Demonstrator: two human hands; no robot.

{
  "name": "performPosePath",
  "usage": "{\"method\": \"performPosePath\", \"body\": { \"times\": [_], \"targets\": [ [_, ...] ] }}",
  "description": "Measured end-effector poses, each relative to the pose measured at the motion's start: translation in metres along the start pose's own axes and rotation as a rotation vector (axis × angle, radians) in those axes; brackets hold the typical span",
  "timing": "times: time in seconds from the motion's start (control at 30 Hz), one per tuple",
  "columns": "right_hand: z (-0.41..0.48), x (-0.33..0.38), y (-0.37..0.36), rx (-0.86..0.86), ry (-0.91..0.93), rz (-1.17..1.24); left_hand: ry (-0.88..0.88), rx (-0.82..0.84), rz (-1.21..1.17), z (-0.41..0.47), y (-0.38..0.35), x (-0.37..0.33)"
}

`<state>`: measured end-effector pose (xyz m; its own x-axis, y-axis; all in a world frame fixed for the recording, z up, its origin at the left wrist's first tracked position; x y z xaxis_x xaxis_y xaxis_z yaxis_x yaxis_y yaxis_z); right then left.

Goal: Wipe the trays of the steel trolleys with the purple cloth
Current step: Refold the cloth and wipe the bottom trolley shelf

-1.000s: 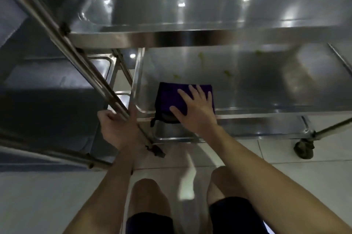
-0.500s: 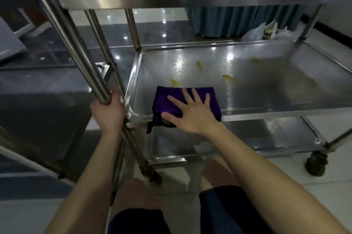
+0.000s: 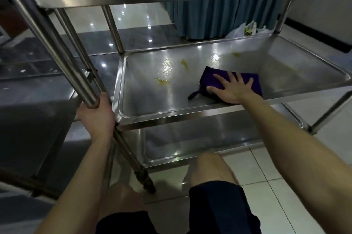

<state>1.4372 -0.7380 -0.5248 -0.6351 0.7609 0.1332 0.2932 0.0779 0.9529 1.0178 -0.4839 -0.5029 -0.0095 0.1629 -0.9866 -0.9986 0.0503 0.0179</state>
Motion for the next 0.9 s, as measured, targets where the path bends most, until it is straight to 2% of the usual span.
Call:
{"method": "performPosePath", "body": {
  "times": [0.1, 0.23, 0.37, 0.5, 0.63, 0.9],
  "targets": [
    [0.026, 0.033, 0.007, -0.012, 0.019, 0.001, -0.016, 0.005, -0.018, -0.001, -0.004, 0.005],
    [0.043, 0.127, 0.007, 0.02, 0.141, -0.046, -0.069, -0.015, -0.036, -0.007, -0.008, 0.011],
    [0.019, 0.224, -0.016, 0.053, 0.317, -0.092, -0.039, -0.046, -0.057, -0.008, -0.005, 0.009],
    [-0.025, 0.269, -0.043, 0.05, 0.442, -0.108, -0.02, 0.004, -0.081, -0.001, -0.001, 0.009],
    [-0.054, 0.27, -0.052, 0.092, 0.483, -0.106, 0.007, 0.043, -0.089, 0.003, 0.005, 0.005],
    [-0.029, 0.199, -0.049, 0.114, 0.405, -0.023, 0.046, 0.07, -0.09, 0.021, 0.008, 0.006]
  ]
}}
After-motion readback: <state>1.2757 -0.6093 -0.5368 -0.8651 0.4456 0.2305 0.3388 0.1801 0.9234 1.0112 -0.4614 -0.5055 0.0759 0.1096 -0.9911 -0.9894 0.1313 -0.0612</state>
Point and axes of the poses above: each hand's wrist, its own z-axis towards the middle knuckle, its own y-axis out of the back of the hand, x = y × z, the point moved 6 cm from there along z, towards the middle knuckle, and after that the axes turned 4 degrees about x, right-handed, at the moved point
